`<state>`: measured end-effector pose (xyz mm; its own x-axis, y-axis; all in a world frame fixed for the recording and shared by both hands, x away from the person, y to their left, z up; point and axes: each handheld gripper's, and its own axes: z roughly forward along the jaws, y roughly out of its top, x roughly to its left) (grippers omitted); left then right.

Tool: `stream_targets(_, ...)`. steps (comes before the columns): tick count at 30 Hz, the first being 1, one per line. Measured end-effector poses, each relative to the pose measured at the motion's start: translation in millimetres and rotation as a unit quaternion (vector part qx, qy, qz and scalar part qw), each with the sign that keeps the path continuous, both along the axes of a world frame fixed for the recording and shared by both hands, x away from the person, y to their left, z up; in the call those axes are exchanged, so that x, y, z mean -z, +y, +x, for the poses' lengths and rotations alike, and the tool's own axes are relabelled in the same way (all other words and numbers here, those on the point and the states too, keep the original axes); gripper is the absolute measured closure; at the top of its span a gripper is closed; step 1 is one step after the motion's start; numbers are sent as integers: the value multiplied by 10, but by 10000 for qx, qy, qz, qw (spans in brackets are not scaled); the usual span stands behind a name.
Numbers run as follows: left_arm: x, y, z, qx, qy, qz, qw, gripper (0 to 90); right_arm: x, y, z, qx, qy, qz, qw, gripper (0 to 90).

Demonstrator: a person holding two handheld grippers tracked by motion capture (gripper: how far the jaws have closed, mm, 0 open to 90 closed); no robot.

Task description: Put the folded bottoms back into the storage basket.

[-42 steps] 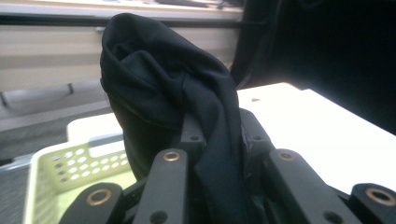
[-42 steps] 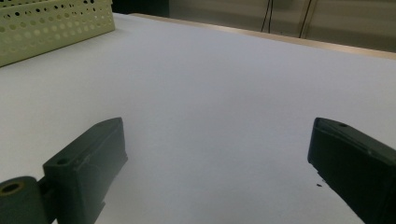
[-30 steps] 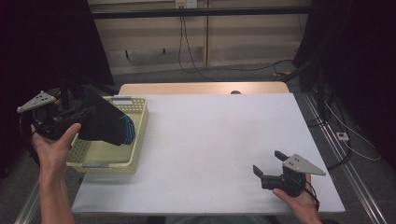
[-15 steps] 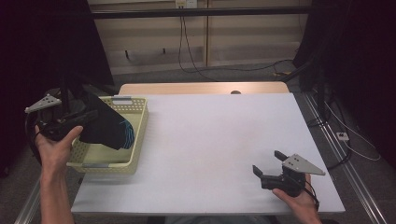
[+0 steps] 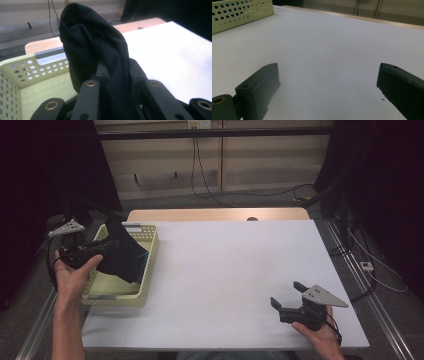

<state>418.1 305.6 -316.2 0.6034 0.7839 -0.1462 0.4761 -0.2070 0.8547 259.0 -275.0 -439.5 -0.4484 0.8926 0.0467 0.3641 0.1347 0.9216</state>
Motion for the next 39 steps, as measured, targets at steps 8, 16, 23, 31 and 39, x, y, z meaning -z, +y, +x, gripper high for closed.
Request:
stream_targets(8,69,-205,148,44,76,187,9998,743,2,-5,10,13,14,-3,10000,42)
stream_targets(16,102,-307,259,388,1,34,9992,743,7,-2,12,20,27,-5,10000,42)
stream_targets(23,227,-144,413,290,214,-85,9993,742,11,4,15,13,52,1,10000,42)
stream_targets(31,240,60,448,-60,425,139,9990,741,17,15,25,1,65,-20,10000,42)
stream_targets(39,354,230,418,-428,699,480,9955,741,22,20,35,3,87,-19,10000,42)
